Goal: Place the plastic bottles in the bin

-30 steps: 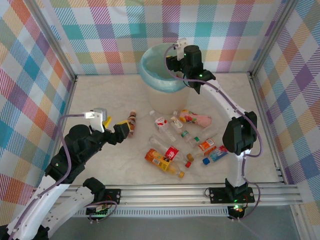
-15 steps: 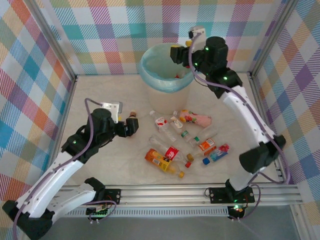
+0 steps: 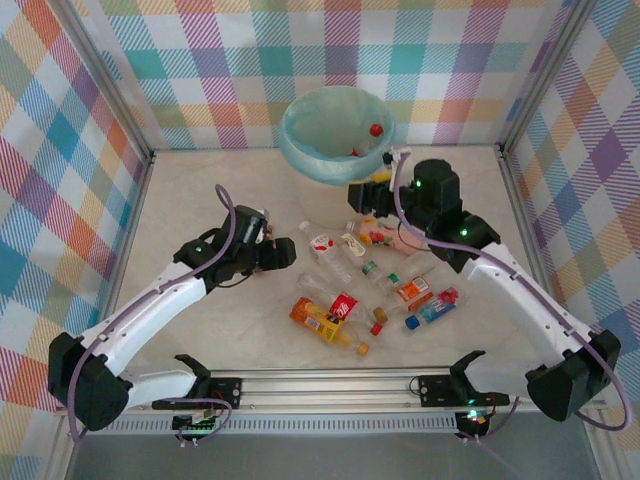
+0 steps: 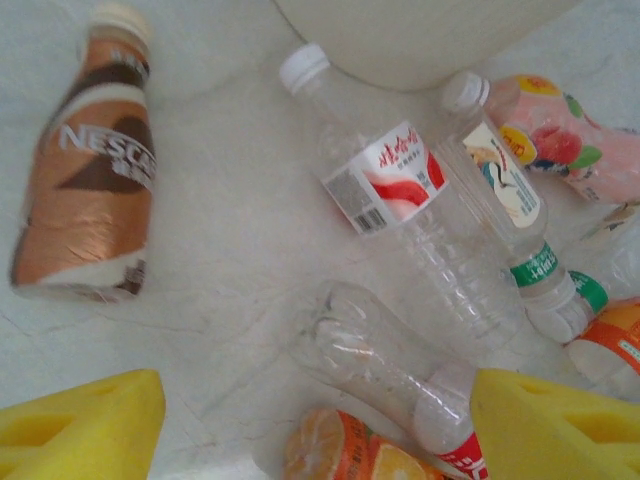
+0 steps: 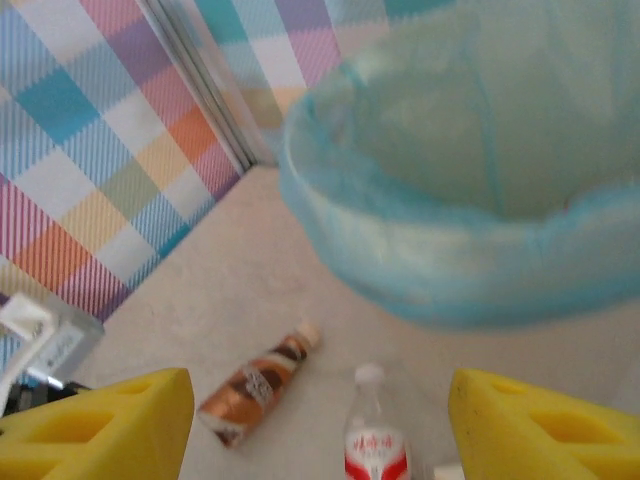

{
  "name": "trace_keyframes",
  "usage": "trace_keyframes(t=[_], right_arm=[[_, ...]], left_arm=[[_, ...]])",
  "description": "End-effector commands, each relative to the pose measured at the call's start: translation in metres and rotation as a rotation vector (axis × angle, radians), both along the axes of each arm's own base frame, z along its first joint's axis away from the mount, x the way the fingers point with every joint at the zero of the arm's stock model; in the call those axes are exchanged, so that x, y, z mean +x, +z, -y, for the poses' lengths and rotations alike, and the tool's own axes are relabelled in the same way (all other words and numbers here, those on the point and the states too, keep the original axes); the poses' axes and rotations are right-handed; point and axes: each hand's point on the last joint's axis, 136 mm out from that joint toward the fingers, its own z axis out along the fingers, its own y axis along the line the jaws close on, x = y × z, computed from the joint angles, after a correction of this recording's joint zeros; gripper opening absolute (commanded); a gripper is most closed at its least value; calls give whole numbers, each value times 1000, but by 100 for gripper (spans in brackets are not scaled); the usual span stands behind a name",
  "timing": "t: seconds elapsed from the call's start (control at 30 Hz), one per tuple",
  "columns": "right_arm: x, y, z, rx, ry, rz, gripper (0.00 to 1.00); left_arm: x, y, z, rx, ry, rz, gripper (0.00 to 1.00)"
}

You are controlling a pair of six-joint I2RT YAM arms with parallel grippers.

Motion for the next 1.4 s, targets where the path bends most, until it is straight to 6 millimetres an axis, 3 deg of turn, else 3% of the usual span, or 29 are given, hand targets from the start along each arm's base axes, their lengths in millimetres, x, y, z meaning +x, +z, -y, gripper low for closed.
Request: trace_keyframes(t=[0.0,0.07,0.2,0.4,0.63,0.73,0.9,1.07,1.37], right_arm=[[-17,-20,9,19,-18,-73,67],[-26,-44,15,-18,-21,-129,67],[-42,-65,22,-50,-10,-185,67],[-45,-66,35,-64,-57,-160,67],[-43,-61,29,-55,-29,-142,68],[-41,-65,29,-56,-36,-147,68],[-43,-68,25,-29,-24,-164,68],[-42,-83,25,-45,-26,-187,69],[-42,-90,26,-62,-27,-194,70]], left_arm=[[-17,-11,19,-67,-8,-100,80],[-30,-24,23,-60,18,-164,80],[-58,-42,36,-133,121,-272,81],[-95,-61,46,-169,259,-339,83],[-125,-84,60,-129,299,-376,83],[-126,-94,67,-150,308,-388,83],[-117,-96,76,-194,343,-365,83],[-109,-100,85,-280,401,-364,79],[-109,-116,79,-290,475,-375,78]])
